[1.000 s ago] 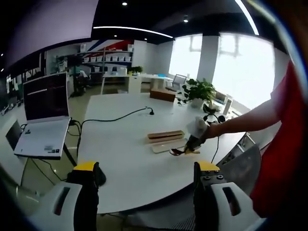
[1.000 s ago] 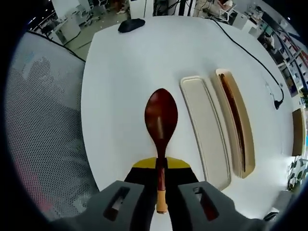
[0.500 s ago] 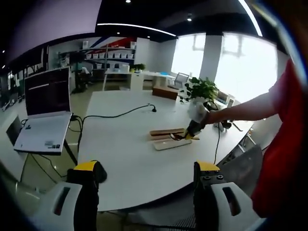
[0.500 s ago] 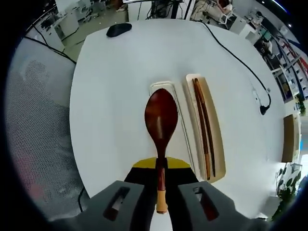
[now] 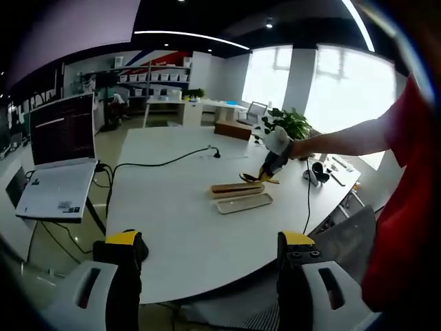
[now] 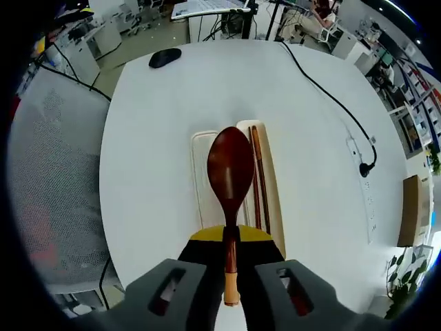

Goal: Arrange the utensils inside the cutlery case until each visible utensil rests in its matching compartment.

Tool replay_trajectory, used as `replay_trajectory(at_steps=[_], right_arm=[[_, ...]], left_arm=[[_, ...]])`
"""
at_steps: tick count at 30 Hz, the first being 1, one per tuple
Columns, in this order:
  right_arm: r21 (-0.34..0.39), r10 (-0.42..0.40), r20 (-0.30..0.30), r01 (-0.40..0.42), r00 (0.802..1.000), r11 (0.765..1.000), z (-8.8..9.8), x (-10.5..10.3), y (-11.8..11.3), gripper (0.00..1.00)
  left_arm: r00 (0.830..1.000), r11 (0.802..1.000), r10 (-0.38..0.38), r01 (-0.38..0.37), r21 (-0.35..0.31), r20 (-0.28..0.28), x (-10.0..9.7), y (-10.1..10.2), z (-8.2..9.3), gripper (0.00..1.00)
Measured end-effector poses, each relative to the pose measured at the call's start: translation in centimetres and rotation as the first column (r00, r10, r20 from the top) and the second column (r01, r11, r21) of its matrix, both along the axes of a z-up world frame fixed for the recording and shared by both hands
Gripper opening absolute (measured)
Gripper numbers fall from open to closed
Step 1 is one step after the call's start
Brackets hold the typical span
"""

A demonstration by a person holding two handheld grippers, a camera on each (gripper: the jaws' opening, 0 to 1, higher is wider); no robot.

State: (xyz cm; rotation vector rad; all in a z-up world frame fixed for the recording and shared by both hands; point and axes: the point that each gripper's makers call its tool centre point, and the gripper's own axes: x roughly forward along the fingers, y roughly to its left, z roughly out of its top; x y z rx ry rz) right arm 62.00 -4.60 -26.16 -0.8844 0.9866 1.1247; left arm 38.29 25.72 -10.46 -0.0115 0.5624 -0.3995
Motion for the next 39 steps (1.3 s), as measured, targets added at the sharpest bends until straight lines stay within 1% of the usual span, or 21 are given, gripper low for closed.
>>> replay_trajectory(at_steps=[3, 6, 12, 17, 20, 23, 25, 26, 29, 32, 35, 39], right_arm=[[0.004, -0.001, 0.000, 0.001, 1.000, 1.000, 0.6, 0.5, 0.3, 0.00], [-0.008, 0.008, 0.003, -0.008, 1.000, 1.000, 0.8, 1.1, 0.4, 0.00], [-0.025, 0.028, -0.016, -0.028, 0.999, 0.999, 0.2, 1.8, 0.8, 0.00], [-0.026, 0.045, -0.014, -0.045, 0.999, 0.999, -0.5, 2.5, 1.3, 0.01], [-0.031, 0.067, -0.004, -0.067, 0.998, 0.997, -1.3, 3.1, 1.9, 0.01], [-0.027, 0.083, 0.003, -0.083, 0.997, 0.996, -2.3, 3.6, 2.7, 0.01], [-0.018, 0.064, -0.021, -0.064, 0.998, 0.998, -3.0, 3.7, 3.3, 0.01], [-0.017, 0.074, -0.016, -0.074, 0.997, 0.997, -3.3, 3.7, 3.6, 0.01], [-0.039, 0.078, -0.024, -0.079, 0.997, 0.996, -4.2, 4.1, 4.0, 0.01], [-0.034, 0.076, -0.029, -0.077, 0.997, 0.996, -4.7, 4.5, 4.5, 0.01], [-0.047, 0.087, -0.032, -0.089, 0.996, 0.995, -5.2, 4.6, 4.6, 0.01], [-0.054, 0.087, -0.046, -0.089, 0.995, 0.995, -5.7, 4.5, 4.7, 0.01]], left_arm=[[1.000, 1.000, 0.004, -0.004, 0.005, -0.008, -0.1, 0.2, -0.1, 0.83], [1.000, 1.000, 0.011, -0.010, 0.005, -0.012, -0.1, 0.4, -0.1, 0.83], [1.000, 1.000, 0.015, -0.015, 0.000, -0.020, 0.2, 0.2, -0.1, 0.83], [1.000, 1.000, 0.008, -0.008, -0.003, -0.029, 0.9, 0.1, -0.4, 0.83], [0.999, 1.000, -0.001, 0.001, -0.023, -0.032, 1.2, -0.2, -0.3, 0.84], [0.999, 1.000, -0.003, 0.003, -0.003, -0.039, 1.5, 0.0, -0.5, 0.84], [0.999, 1.000, -0.003, 0.003, 0.004, -0.038, 1.5, 0.1, -0.4, 0.84], [0.999, 1.000, -0.001, 0.001, 0.007, -0.036, 1.6, 0.2, -0.4, 0.84], [0.999, 1.000, 0.009, -0.008, 0.020, -0.040, 1.8, 0.7, -0.3, 0.84], [0.999, 1.000, 0.022, -0.021, 0.016, -0.041, 1.8, 1.0, -0.4, 0.84], [0.999, 0.999, 0.031, -0.031, 0.016, -0.041, 1.7, 1.1, -0.5, 0.84], [0.998, 0.999, 0.037, -0.036, 0.018, -0.057, 1.4, 1.2, -1.0, 0.84]])
